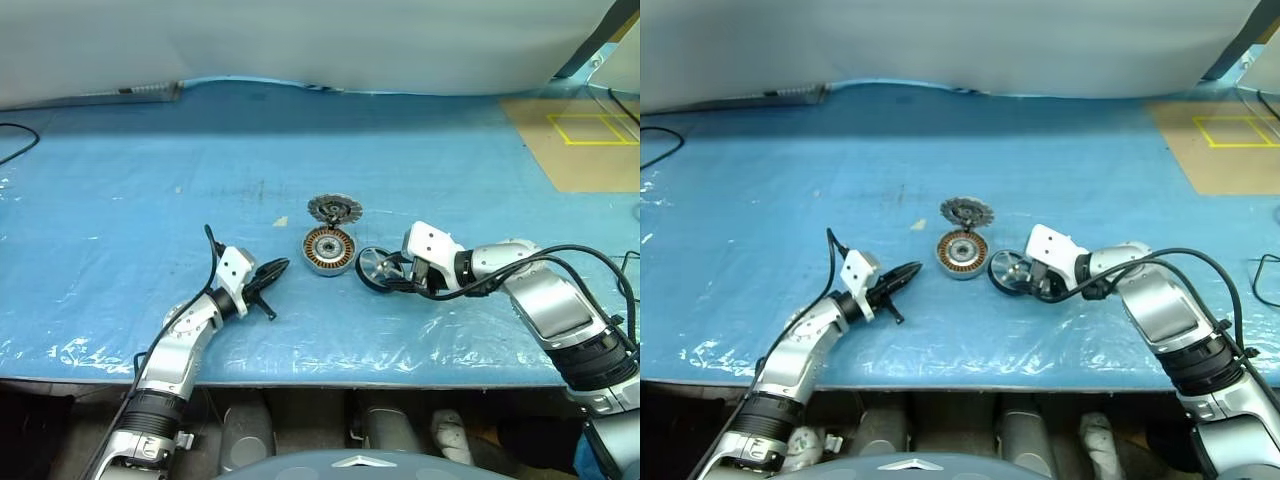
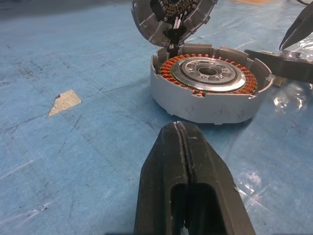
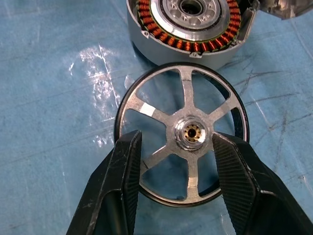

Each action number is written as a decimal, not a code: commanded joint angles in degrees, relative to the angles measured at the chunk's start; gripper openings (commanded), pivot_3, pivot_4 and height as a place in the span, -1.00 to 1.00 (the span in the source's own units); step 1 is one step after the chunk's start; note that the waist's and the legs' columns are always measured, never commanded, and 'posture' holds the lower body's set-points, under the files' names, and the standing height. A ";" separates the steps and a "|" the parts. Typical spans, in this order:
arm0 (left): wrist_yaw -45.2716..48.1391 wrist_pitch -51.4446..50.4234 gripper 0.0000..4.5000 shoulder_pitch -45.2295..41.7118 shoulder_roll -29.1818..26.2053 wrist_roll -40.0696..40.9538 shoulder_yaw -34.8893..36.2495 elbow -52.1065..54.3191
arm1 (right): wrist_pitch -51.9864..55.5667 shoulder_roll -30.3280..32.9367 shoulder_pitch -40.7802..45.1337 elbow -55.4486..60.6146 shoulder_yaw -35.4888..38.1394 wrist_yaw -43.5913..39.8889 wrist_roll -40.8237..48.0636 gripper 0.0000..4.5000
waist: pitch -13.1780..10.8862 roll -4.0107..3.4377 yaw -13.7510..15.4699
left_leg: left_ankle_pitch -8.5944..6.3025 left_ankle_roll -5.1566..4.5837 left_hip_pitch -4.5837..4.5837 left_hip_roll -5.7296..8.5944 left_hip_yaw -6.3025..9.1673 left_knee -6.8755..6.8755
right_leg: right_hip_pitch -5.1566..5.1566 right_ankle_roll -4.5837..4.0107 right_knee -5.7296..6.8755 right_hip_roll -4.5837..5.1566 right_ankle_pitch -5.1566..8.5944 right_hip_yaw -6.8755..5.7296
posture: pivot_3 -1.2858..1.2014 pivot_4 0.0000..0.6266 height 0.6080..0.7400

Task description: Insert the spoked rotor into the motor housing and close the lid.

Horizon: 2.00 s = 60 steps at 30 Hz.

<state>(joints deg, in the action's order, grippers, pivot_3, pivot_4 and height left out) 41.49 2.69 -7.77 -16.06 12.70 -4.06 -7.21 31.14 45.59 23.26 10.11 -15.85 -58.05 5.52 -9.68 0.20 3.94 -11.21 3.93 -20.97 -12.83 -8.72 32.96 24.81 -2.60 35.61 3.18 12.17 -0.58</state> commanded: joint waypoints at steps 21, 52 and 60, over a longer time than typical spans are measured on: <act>-0.93 1.31 -1.00 0.96 0.32 0.49 0.45 2.25 | -9.94 -1.32 5.40 -7.62 -2.74 -6.58 -4.48 0.05 | 0.00 0.00 0.00 | -0.01 -0.04 -0.01 -0.01 0.00 0.09 | 0.01 -0.02 0.09 0.00 -0.01 0.00 | 0.03 -0.52 1.00; 0.47 1.73 -1.00 -1.11 -0.19 0.74 0.56 1.32 | 3.94 1.84 2.68 10.21 4.88 -6.19 3.46 -0.54 | 0.02 0.04 -0.17 | -0.12 -0.22 0.07 -0.03 0.00 0.07 | -0.11 -0.02 0.07 -0.01 -0.01 0.01 | 0.03 -0.52 1.00; 1.24 2.70 -1.00 -1.33 0.00 0.27 -0.16 1.49 | 9.24 -9.09 9.04 8.46 -1.77 3.62 0.00 -0.54 | 0.03 0.01 0.06 | 0.00 0.00 0.11 0.00 0.02 0.08 | -0.09 -0.03 0.07 0.00 -0.01 0.01 | 0.03 -0.52 1.00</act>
<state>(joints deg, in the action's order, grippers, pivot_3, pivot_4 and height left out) 42.26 4.06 -8.87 -15.94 12.68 -4.16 -7.10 40.31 37.09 30.36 18.39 -17.74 -56.11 6.44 -9.65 0.21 4.00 -11.20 3.94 -20.89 -12.82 -8.70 33.04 24.74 -2.63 35.66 3.19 12.16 -0.58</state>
